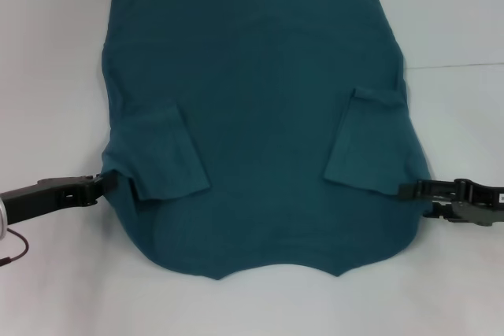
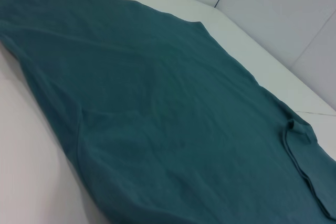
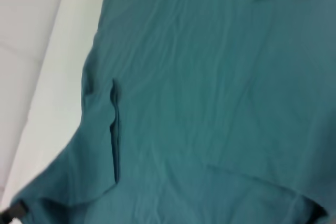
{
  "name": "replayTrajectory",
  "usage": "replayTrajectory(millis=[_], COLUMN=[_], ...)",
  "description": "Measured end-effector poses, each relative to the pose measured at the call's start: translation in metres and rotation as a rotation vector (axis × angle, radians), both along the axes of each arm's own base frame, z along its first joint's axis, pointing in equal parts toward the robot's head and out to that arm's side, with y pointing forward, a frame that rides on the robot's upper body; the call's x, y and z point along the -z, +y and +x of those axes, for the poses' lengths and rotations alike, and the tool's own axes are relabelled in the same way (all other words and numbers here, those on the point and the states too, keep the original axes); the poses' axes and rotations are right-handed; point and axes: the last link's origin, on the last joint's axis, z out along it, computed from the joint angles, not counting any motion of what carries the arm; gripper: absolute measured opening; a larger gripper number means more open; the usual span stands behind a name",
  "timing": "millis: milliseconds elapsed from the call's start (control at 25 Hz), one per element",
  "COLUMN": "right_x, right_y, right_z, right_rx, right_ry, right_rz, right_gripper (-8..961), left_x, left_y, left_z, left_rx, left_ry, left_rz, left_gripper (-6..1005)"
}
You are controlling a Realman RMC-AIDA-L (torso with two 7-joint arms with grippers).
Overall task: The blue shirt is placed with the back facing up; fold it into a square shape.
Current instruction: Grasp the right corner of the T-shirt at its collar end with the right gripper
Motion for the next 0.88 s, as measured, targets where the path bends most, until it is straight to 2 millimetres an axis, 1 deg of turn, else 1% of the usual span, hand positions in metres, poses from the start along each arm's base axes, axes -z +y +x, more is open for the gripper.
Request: replayTrajectory(millis=[160, 360, 480, 600, 880], right_x=[0.004, 0.011, 0.013, 0.013, 0.008], right_y=[-0.007, -0.01, -0.009, -0.008, -0.006], right_z=[0.005, 0.006, 0.005, 0.004, 0.01], right_rx=[0.025, 0.035, 0.036, 0.034, 0.059], right_ry=[0.023, 0.034, 0.036, 0.036, 0.023], right_rz=[0.009, -0.005, -0.008, -0.007, 0.028], right_gripper=[912, 911, 879, 848, 848], left_x=[0.0, 0.001, 0.001, 0.0, 0.0], left_y=[0.0, -0.001, -0.002, -0.002, -0.001], left_z=[0.0, -0.001, -0.002, -0.003, -0.002], left_rx=[0.0, 0.002, 0.0, 0.0, 0.004], left_ry=[0.0, 0.004, 0.004, 0.005, 0.006], left_rz=[-0.001, 0.001, 0.001, 0.002, 0.002], left_gripper=[53, 54, 55, 55, 57])
